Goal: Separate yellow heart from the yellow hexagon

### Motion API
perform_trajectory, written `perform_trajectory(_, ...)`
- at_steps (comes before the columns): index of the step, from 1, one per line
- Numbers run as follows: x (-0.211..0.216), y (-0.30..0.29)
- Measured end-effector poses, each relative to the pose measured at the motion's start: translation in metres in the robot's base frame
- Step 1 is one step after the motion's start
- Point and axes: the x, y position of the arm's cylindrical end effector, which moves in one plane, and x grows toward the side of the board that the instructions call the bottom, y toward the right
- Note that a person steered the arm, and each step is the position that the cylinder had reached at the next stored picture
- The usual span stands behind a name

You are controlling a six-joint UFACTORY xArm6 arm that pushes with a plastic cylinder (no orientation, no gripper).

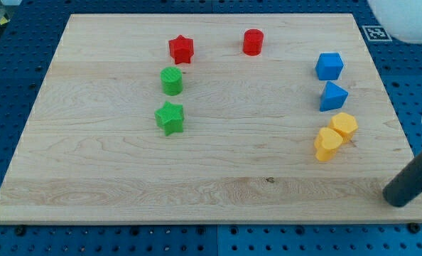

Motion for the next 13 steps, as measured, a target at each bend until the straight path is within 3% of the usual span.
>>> perform_trajectory(2,-0.062,-0.005)
perform_trajectory(9,-0.081,-0.122)
perform_trajectory(11,-0.053,-0.09)
perform_trajectory(13,-0.055,0.016)
